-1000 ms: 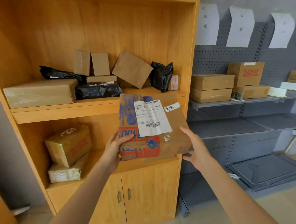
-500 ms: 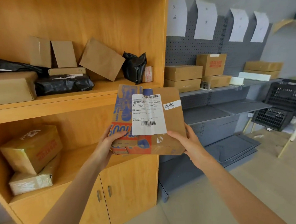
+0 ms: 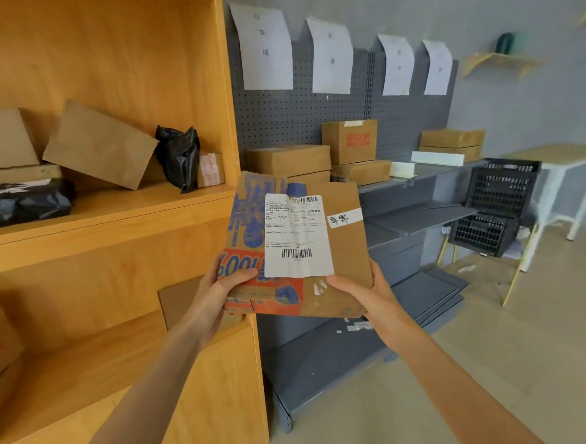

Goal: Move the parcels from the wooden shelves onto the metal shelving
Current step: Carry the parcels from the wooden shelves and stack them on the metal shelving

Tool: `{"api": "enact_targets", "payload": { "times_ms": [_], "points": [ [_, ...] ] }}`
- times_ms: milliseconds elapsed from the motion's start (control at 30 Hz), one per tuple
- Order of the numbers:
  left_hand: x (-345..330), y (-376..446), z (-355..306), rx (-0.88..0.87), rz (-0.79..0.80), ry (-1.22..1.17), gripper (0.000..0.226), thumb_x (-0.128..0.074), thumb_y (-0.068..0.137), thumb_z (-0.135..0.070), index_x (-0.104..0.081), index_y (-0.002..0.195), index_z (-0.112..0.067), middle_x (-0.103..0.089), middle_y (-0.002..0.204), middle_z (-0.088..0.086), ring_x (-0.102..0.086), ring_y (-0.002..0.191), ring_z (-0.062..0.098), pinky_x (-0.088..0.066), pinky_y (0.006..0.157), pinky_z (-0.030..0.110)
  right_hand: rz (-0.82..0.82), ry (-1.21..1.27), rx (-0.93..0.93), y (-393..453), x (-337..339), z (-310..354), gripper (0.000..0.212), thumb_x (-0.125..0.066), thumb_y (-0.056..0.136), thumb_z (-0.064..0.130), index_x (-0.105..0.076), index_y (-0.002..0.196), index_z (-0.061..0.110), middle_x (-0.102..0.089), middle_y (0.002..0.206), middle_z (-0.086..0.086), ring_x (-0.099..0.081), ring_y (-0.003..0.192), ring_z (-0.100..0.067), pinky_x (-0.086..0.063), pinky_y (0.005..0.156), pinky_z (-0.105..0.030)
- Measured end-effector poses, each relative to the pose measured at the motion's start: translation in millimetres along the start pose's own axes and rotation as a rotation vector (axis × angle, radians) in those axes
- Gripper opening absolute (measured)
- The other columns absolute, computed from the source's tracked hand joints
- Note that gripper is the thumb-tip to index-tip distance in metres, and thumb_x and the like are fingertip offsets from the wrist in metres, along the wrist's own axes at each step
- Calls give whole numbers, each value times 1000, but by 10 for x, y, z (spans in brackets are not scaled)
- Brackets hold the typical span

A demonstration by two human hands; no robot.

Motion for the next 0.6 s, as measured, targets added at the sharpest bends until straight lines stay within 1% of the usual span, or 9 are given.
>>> {"api": "enact_targets", "payload": {
  "times_ms": [33,100,133,200,233,333,433,500,600],
  "points": [
    [-186,77,57,2,12,-7,79,-81,57,-26,-50,130,-24,-72,102,1,-70,82,15,-53,61,27,-6,7,10,37,191,21,126,-88,30,54,-33,142,33,-61,124,6,-59,113,-18,-46,101,-45],
    [-552,232,135,5,19,-12,82,-83,60,-23,-47,133,-24,-69,110,4,-69,89,17,-52,64,26,-23,14,14,138,553,116,118,-86,37,45,-34,142,31,-61,122,5,-60,111,-19,-47,100,-45],
    [-622,238,146,3,31,-4,83,-83,60,-23,-46,134,-24,-68,113,5,-68,93,19,-52,66,27,-30,20,13,168,625,119,113,-85,40,41,-35,141,31,-62,121,5,-61,110,-18,-48,99,-45],
    [-1203,512,298,3,29,-17,84,-83,60,-24,-44,135,-25,-67,115,6,-67,98,21,-52,72,30,-35,21,47,386,1246,220,105,-84,47,36,-37,140,30,-62,119,5,-62,107,-18,-50,96,-43],
    [-1235,518,295,-7,17,-15,83,-80,60,-25,-44,135,-26,-66,115,6,-66,99,22,-52,74,31,-38,30,47,408,1291,247,103,-83,48,34,-37,140,30,-62,119,5,-62,107,-17,-51,94,-42],
    [-1638,672,384,-10,44,-12,74,-76,67,-21,-44,134,-27,-66,115,5,-66,100,21,-52,74,30,-52,43,53,555,1683,261,108,-85,44,37,-37,140,30,-63,121,2,-63,106,-19,-53,89,-40],
    [-2007,897,455,-11,48,6,67,-73,74,-15,-44,133,-27,-66,114,3,-66,99,19,-51,72,28,-65,60,33,764,2068,202,112,-94,45,36,-37,141,30,-64,122,1,-64,106,-19,-54,88,-39],
    [-2199,1084,495,-16,57,28,68,-73,75,-14,-42,134,-28,-65,114,2,-66,99,19,-52,72,28,-87,70,33,921,2285,196,109,-94,47,36,-38,140,30,-64,121,2,-64,106,-20,-53,90,-40],
    [-2460,1385,528,-23,65,40,78,-76,67,-17,-41,135,-30,-66,115,1,-65,101,20,-52,75,31,-103,82,48,1192,2554,208,110,-91,44,38,-38,140,29,-65,120,1,-64,107,-21,-51,95,-45]
  ]
}}
Point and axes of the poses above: each hand's wrist, its own y-axis towards the middle knuckle, its own x-axis out of the back of the hand, z = x × y, the point moved 8 cm from there along y, towards the middle knuckle
